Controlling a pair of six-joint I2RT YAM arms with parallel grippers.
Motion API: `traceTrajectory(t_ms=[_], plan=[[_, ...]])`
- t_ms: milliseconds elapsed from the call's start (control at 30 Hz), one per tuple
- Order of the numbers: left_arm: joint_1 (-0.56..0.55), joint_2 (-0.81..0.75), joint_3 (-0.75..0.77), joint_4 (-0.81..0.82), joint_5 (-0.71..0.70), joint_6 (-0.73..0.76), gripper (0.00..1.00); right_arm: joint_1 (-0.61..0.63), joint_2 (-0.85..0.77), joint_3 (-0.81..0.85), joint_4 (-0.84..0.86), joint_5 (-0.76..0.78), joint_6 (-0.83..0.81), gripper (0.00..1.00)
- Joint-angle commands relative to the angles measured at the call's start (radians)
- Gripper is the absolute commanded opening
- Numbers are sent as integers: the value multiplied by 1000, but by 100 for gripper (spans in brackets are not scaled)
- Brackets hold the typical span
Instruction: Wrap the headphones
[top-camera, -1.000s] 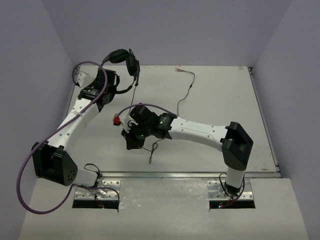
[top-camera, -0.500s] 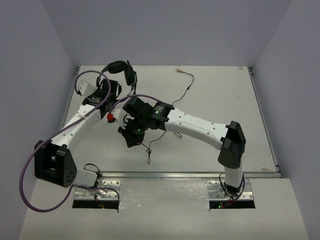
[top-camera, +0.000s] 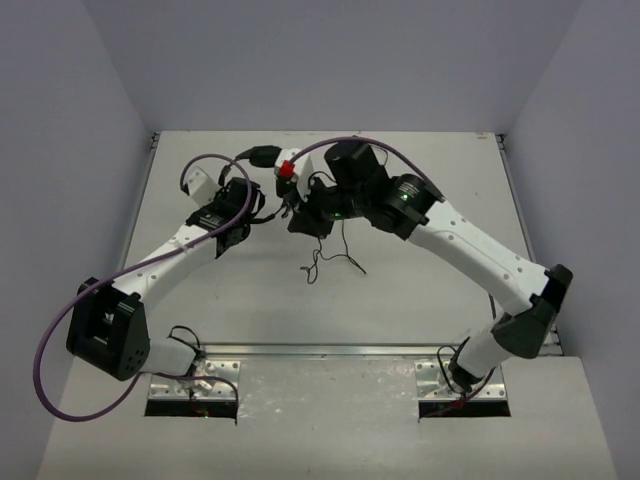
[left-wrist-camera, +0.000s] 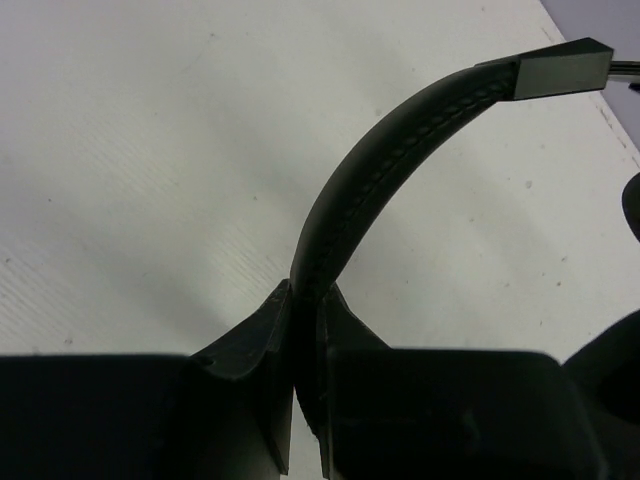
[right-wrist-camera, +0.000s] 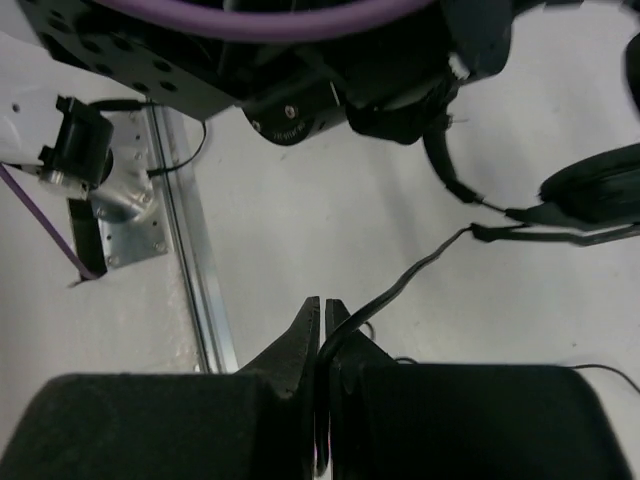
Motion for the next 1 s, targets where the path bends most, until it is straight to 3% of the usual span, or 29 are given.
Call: traceTrajectory(t_ms=[0,133,200,433,600,800,967], plan=[[2,16,22,74,62,14,0,16,-82,-68,145,-11,-22,1],[-9,22,47,87,89,59,0,7,-124,-132,183,34,-30,1],[-10,13,27,165,115,150,0,-8,-126,-123,182,46,-36,1],[-44,4,-111,401,273,457,0,-59,-100,-2,108,122,-94,1],[-79,-11,-177,526,429,571,0,-109,-49,58,70,156,-116,1],[-222,-5,-165,535,453,738,0,-206,18,133,49,210,-105,1],[-236,-30,-181,512,436,728,0,-290,55,135,13,305,-146,1]])
